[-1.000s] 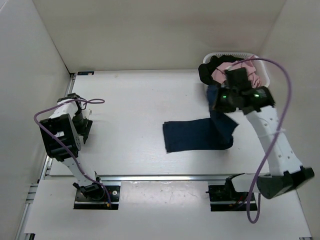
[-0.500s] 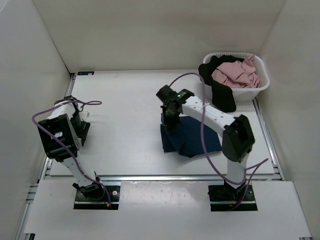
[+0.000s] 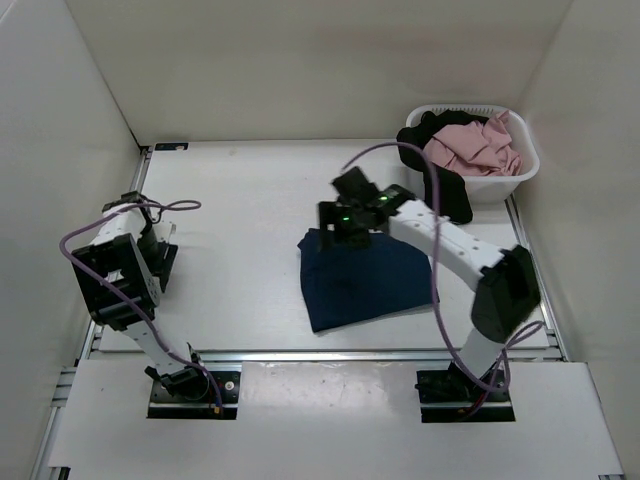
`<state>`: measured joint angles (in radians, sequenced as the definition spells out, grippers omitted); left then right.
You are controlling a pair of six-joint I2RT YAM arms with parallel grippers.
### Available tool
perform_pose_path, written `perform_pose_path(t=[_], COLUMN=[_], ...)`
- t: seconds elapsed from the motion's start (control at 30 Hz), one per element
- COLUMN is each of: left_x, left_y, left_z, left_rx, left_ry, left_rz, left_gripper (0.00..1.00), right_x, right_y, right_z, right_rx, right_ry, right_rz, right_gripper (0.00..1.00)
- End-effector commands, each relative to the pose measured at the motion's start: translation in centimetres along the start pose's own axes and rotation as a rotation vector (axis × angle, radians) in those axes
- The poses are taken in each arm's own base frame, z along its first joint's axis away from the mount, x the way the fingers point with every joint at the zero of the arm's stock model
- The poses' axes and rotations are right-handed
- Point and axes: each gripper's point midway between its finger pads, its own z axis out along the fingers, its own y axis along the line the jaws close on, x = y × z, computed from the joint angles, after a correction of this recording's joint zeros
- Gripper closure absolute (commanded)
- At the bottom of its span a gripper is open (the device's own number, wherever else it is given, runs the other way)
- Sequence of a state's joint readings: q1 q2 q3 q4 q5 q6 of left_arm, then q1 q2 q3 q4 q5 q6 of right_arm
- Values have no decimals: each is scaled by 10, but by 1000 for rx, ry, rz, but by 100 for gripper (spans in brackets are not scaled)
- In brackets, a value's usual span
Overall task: Fold and stack the trousers
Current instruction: Fold the trousers
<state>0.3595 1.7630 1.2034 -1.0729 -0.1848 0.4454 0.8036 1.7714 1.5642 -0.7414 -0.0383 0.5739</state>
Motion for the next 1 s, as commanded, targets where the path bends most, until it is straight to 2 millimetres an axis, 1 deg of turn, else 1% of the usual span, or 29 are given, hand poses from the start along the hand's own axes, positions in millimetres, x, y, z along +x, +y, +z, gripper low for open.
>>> perform_pose_path(t=[0.0,0.03,0.07,0.1,0.13,0.17,0.2,0.23,0.27,0.33,0.37,0.4,0.43,0.47,0.5,0.53,0.57,0.6,0.63,0.67,0.7,0.73,0.77,0.8,0.87,0.9,0.93,0.97], left_x=[-16,-23,-31,-37,-44,-58,-67,-77,-98,-117,-125,-136,-142,-145,-151,-153,-154,-159,-161,-164,-170,-175,-182,-186,-192,-189,-188,-187], left_y=[-7,-20,-26,-34,-56,-65,-78,-92,-124,-162,-202,-220,-238,-270,-284,-297,-323,-334,-346,-365,-373,-379,-382,-386,-389,-389,-390,-390], left_z=[-35,-42,-54,-60,-69,-90,-101,-114,-143,-175,-186,-211,-218,-214,-219,-214,-197,-196,-193,-182,-185,-182,-178,-164,-156,-146,-133,-129], left_rx=[-2,27,37,59,107,113,130,146,171,215,279,304,335,403,426,443,473,476,493,511,514,502,476,476,476,476,477,477], left_ry=[-141,-169,-211,-229,-252,-313,-339,-371,-439,-522,-549,-625,-652,-638,-654,-639,-582,-593,-585,-572,-590,-596,-597,-569,-562,-532,-505,-500], left_rz=[46,82,100,123,184,204,248,296,398,502,599,642,681,730,746,771,807,828,836,867,871,879,870,868,868,867,865,865], left_gripper=[25,25,25,25,25,25,25,24,24,23,21,21,20,20,19,19,16,14,14,13,13,13,13,13,16,20,25,32], right_x=[-9,-7,17,18,27,43,48,54,58,68,70,71,80,82,83,86,94,100,101,107,107,113,112,117,119,121,123,123], right_y=[-101,-121,-151,-183,-200,-215,-235,-242,-251,-249,-254,-254,-259,-261,-264,-266,-270,-270,-273,-272,-275,-275,-276,-274,-275,-275,-277,-275], right_z=[-28,-44,-40,-54,-56,-51,-53,-51,-50,-37,-35,-30,-26,-24,-20,-18,-16,-15,-14,-14,-15,-13,-13,-11,-10,-8,-7,-7], right_rx=[206,233,299,341,369,377,395,393,384,308,313,301,300,278,272,264,262,264,259,261,264,267,265,259,258,258,253,240], right_ry=[-99,-137,-99,-134,-123,-96,-89,-70,-60,-28,-32,-34,-23,-25,-29,-28,-17,-6,-9,0,-4,11,4,18,17,17,25,28], right_rz=[217,264,310,380,407,427,463,437,445,431,443,443,461,480,507,519,556,560,573,576,585,590,577,581,581,581,593,584], right_gripper=[23,23,22,18,15,11,7,5,4,4,4,4,5,6,7,8,8,8,8,8,9,9,11,11,15,18,23,35])
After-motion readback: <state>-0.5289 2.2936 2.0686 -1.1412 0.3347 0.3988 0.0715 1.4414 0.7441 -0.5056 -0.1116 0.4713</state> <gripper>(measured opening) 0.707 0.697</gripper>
